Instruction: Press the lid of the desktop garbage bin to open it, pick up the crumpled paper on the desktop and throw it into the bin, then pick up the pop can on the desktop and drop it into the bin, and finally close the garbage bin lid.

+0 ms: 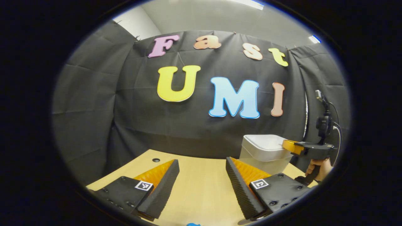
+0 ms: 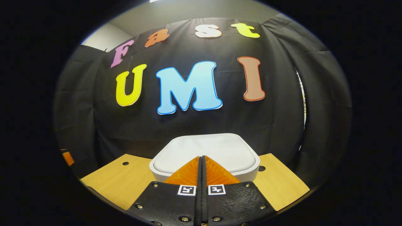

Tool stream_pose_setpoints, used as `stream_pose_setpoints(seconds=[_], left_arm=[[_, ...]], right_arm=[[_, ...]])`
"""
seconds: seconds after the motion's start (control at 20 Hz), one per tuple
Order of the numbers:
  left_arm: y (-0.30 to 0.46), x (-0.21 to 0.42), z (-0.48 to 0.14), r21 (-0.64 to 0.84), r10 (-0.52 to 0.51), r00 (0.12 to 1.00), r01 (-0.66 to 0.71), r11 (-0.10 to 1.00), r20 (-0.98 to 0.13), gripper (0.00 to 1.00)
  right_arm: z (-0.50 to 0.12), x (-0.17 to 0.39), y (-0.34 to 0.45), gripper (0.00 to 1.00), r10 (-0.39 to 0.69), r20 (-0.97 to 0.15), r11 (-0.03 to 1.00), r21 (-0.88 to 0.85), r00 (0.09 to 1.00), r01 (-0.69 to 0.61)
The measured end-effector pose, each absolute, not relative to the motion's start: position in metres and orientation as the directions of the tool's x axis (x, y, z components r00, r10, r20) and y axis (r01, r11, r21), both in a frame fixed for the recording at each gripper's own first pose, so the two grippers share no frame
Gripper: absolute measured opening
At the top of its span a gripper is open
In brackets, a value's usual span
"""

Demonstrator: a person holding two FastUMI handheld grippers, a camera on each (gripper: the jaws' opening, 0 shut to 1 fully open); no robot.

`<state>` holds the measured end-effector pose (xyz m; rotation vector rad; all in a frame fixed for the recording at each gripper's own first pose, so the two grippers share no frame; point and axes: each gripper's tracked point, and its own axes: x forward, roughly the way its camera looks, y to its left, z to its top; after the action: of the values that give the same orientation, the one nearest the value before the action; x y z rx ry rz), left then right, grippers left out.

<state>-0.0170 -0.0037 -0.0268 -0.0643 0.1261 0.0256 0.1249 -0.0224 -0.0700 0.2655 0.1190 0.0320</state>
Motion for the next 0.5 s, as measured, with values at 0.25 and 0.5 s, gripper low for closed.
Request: stream_pose_setpoints(seconds=[0.25, 0.5], left_arm=[[-0.0082, -0.0161, -0.0279, -0.072, 0.008, 0.992, -0.017, 0.997, -0.127, 0.99], [-0.0108, -0.0136, -0.0252, -0.069, -0.004, 0.994, -0.004, 0.998, -0.109, 0.99]], right_arm=[[-0.073, 0.1246, -0.0227, 0.0, 0.022, -0.11, 0.982, 0.189, 0.994, -0.001], [-0.0748, 0.1246, -0.0217, 0.0, 0.064, -0.11, 0.96, 0.28, 0.992, -0.03]])
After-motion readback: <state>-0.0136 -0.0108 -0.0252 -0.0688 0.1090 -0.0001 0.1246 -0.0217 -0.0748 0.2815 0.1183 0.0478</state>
